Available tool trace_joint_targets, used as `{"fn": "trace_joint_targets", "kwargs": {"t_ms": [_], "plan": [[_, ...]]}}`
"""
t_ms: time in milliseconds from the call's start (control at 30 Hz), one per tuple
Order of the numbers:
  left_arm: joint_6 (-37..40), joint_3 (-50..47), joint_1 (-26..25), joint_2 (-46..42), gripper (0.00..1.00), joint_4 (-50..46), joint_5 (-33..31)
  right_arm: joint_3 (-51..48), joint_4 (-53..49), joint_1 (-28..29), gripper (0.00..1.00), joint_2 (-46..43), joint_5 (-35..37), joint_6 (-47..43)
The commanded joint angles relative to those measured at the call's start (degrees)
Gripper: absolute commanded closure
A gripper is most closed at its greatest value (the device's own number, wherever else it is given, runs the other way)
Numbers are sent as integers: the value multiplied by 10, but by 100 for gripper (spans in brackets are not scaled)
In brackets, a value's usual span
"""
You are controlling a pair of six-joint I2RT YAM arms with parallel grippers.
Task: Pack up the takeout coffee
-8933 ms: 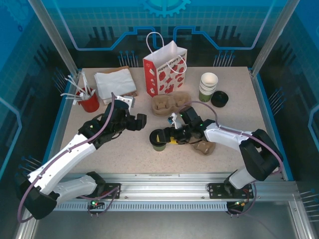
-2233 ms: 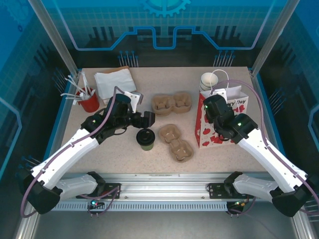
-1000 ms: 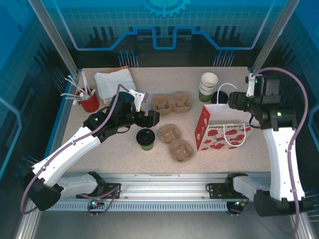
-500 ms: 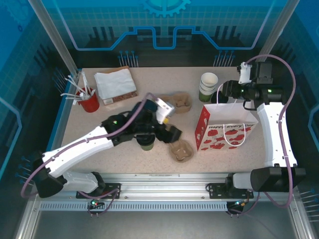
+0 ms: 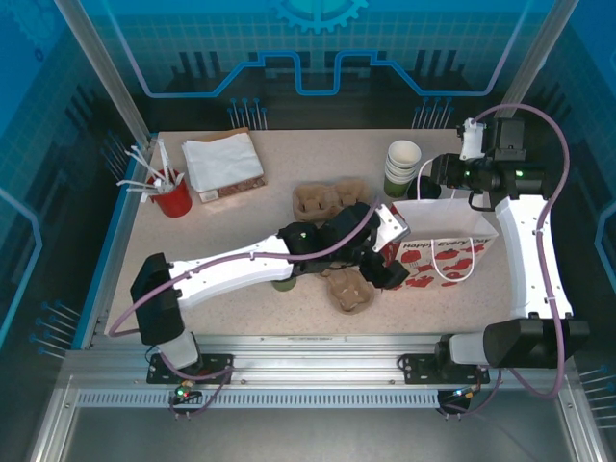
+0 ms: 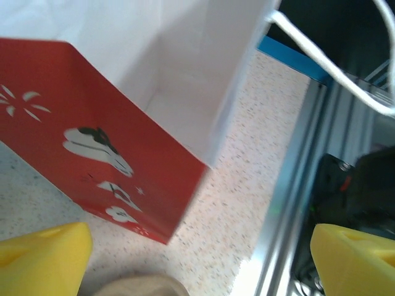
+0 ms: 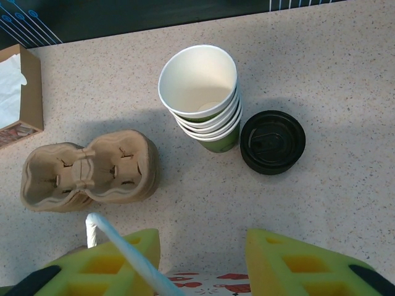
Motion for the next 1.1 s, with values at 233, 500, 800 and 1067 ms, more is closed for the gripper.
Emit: {"fn": "trace_joint_targets", "kwargs": {"t_ms": [233,500,800,1067], "plan": [[-31,-11,60,10,7,59,-53,-5,10,-10,64,-17,-24,14],[-31,-21,99,12,7,60,-59,-37,41,-7,70,-34,-57,48],[-37,-49,148,-10,7,56,-69,-66,64,30,73,-52,-77,83],[-44,-92,183,-49,7,55,-66,-90,79,82,73,-73,-52,119]]}}
